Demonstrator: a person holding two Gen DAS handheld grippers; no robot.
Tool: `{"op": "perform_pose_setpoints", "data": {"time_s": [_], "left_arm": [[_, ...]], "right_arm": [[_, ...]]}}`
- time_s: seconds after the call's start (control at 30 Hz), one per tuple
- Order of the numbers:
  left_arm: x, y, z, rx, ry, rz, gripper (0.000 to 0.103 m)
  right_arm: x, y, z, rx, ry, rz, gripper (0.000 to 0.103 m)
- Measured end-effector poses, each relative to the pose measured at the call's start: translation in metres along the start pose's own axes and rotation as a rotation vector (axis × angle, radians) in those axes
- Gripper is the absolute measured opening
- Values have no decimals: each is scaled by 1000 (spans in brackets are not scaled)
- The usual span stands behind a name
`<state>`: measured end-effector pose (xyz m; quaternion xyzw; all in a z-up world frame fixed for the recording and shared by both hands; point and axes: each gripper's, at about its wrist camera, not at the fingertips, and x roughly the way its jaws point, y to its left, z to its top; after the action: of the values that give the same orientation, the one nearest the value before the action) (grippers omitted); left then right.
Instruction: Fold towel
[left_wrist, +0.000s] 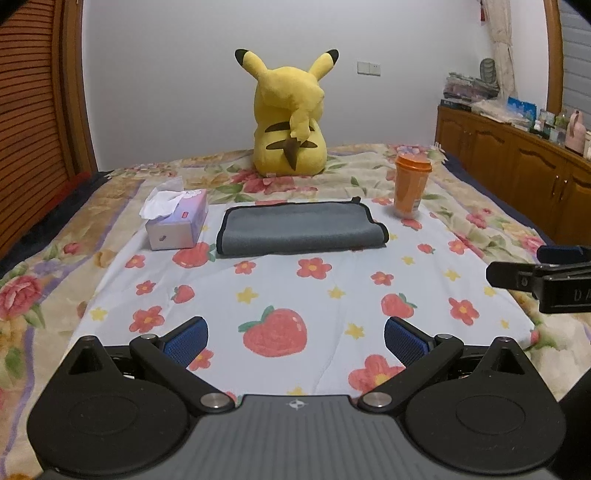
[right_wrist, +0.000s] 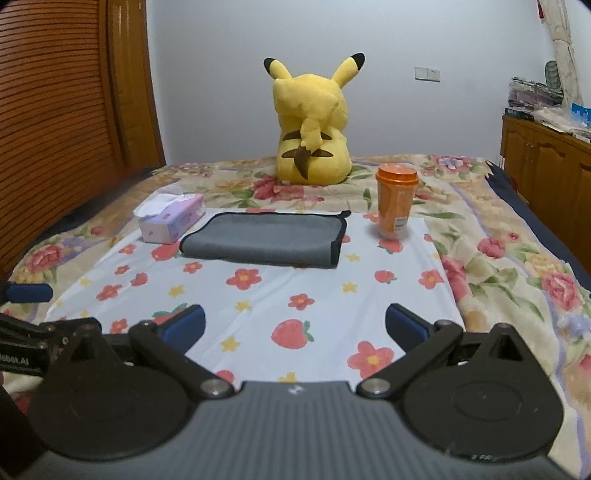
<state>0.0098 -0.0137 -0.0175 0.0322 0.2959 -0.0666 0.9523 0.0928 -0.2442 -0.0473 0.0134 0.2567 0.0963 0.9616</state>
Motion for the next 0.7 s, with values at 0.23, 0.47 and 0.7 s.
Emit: {"op": "perform_pose_setpoints", "data": {"time_s": [0.23, 0.47, 0.7], "left_arm": [[6, 5, -2, -18, -24, 24, 103], [-1, 6, -1, -1, -70, 34, 103], [-8, 2, 0, 22, -120, 39, 103]], "right_arm": [[8, -1, -3, -4, 5, -8, 103], [5, -1, -4, -18, -21, -10, 103], [-2, -4, -4, -5, -66, -11, 103]]}}
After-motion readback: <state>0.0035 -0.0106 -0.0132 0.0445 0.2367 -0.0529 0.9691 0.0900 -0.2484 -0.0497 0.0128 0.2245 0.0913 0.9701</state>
